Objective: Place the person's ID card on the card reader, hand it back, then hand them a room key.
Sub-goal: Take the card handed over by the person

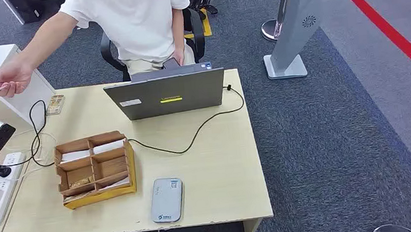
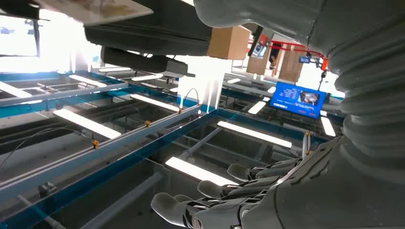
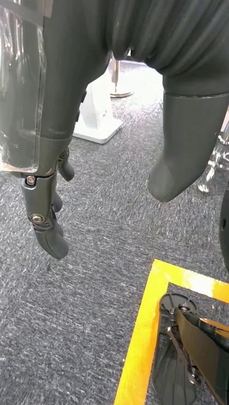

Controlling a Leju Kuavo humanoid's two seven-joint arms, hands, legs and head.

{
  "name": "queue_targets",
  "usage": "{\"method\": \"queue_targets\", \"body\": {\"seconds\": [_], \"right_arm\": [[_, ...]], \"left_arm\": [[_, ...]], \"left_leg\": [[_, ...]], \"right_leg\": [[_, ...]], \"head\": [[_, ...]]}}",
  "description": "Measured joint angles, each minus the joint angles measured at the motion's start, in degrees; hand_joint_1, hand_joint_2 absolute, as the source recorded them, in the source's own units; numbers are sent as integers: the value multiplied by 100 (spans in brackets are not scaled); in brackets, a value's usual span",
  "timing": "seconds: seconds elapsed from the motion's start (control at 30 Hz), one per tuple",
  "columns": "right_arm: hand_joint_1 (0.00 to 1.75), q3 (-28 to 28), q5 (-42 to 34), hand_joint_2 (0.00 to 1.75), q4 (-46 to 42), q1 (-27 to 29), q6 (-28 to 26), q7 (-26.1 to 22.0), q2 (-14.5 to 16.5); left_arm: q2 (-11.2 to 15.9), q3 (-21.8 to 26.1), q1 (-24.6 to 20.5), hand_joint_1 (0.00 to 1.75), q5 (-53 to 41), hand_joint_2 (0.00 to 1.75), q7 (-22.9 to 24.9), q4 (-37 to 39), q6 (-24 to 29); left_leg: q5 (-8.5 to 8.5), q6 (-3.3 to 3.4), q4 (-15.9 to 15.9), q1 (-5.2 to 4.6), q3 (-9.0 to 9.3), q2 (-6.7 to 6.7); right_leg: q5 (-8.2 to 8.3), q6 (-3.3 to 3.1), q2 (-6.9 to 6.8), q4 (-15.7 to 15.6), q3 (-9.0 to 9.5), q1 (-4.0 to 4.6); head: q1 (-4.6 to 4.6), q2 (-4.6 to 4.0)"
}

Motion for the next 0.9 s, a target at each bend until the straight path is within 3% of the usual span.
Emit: {"method": "queue_targets", "body": {"seconds": [0.23, 0.5, 0.63, 0.9], "right_arm": [[0, -4, 31, 175, 2, 0, 46, 14, -24], [0, -5, 43, 175, 8, -2, 105, -11, -47], [0, -7, 44, 175, 9, -2, 111, -21, -49], [0, -16, 44, 175, 15, -2, 111, -35, -55]], "left_arm": [[161, -209, -332, 0, -162, 175, 117, 510, -18], [197, -419, -408, 0, -309, 175, 207, 675, -100], [197, -476, -407, 171, -313, 175, 229, 675, -138], [204, -500, -381, 175, -313, 175, 229, 675, -190]], "left_leg": [[3, -1, 0, 0, -2, 0], [2, -1, 0, -1, -5, 0], [3, -1, 0, 0, -5, 0], [3, 0, 0, 0, -6, 0]], "right_leg": [[2, -2, 0, 2, -1, 0], [2, -1, 0, 1, -3, -1], [2, -1, 0, 1, -3, 0], [2, -2, 0, 2, -3, 0]], "head": [[-5, 0], [-5, 0], [-5, 0], [-5, 0]]}}
